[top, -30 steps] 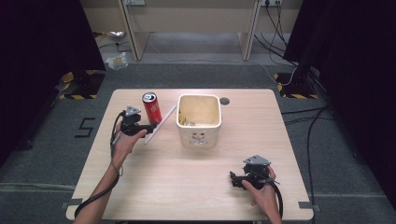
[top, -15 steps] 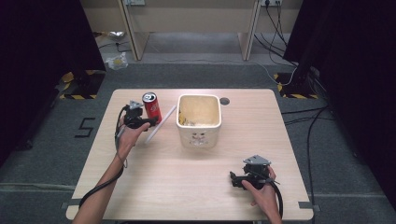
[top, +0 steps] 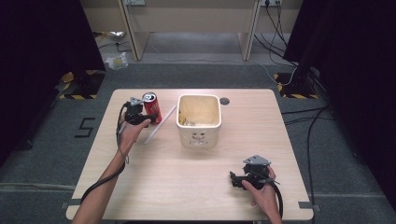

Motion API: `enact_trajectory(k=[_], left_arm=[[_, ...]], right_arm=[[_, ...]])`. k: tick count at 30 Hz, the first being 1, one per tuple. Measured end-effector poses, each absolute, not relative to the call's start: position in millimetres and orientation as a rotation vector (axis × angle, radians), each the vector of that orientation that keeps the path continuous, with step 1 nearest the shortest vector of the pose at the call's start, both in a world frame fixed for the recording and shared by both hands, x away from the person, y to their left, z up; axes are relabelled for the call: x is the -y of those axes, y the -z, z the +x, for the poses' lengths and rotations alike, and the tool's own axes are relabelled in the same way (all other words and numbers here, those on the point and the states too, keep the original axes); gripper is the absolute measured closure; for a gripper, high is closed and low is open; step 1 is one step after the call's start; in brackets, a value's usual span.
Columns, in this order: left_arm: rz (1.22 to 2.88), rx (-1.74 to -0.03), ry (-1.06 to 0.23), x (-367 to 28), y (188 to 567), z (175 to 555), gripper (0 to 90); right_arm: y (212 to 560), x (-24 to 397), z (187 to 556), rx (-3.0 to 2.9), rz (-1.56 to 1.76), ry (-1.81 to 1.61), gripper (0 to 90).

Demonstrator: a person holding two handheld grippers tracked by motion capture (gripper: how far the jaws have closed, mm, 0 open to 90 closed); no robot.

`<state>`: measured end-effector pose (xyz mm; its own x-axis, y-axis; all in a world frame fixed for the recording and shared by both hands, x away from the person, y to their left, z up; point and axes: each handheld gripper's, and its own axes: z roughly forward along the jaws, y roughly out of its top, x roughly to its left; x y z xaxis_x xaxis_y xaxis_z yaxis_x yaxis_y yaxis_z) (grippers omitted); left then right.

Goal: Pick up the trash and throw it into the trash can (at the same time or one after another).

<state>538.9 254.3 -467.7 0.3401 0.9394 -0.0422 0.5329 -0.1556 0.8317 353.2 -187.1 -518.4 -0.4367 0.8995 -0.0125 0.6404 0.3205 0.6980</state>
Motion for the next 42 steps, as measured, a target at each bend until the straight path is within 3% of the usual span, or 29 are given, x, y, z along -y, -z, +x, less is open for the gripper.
enact_trajectory(k=[14,27,42], left_arm=[[1.776,-1.32,-0.646,-249.2,476.5,549.8,32.9],[1.808,-1.265,-0.677,-245.6,466.2,539.2,34.6],[1.831,-1.212,-0.611,-248.4,444.0,523.4,35.0]], right_arm=[[518.4,187.0,353.2,-2.192,1.365,-0.882,0.2],[518.5,186.9,353.2,-2.193,1.363,-0.884,0.2],[518.5,186.9,353.2,-2.193,1.363,-0.883,0.2]])
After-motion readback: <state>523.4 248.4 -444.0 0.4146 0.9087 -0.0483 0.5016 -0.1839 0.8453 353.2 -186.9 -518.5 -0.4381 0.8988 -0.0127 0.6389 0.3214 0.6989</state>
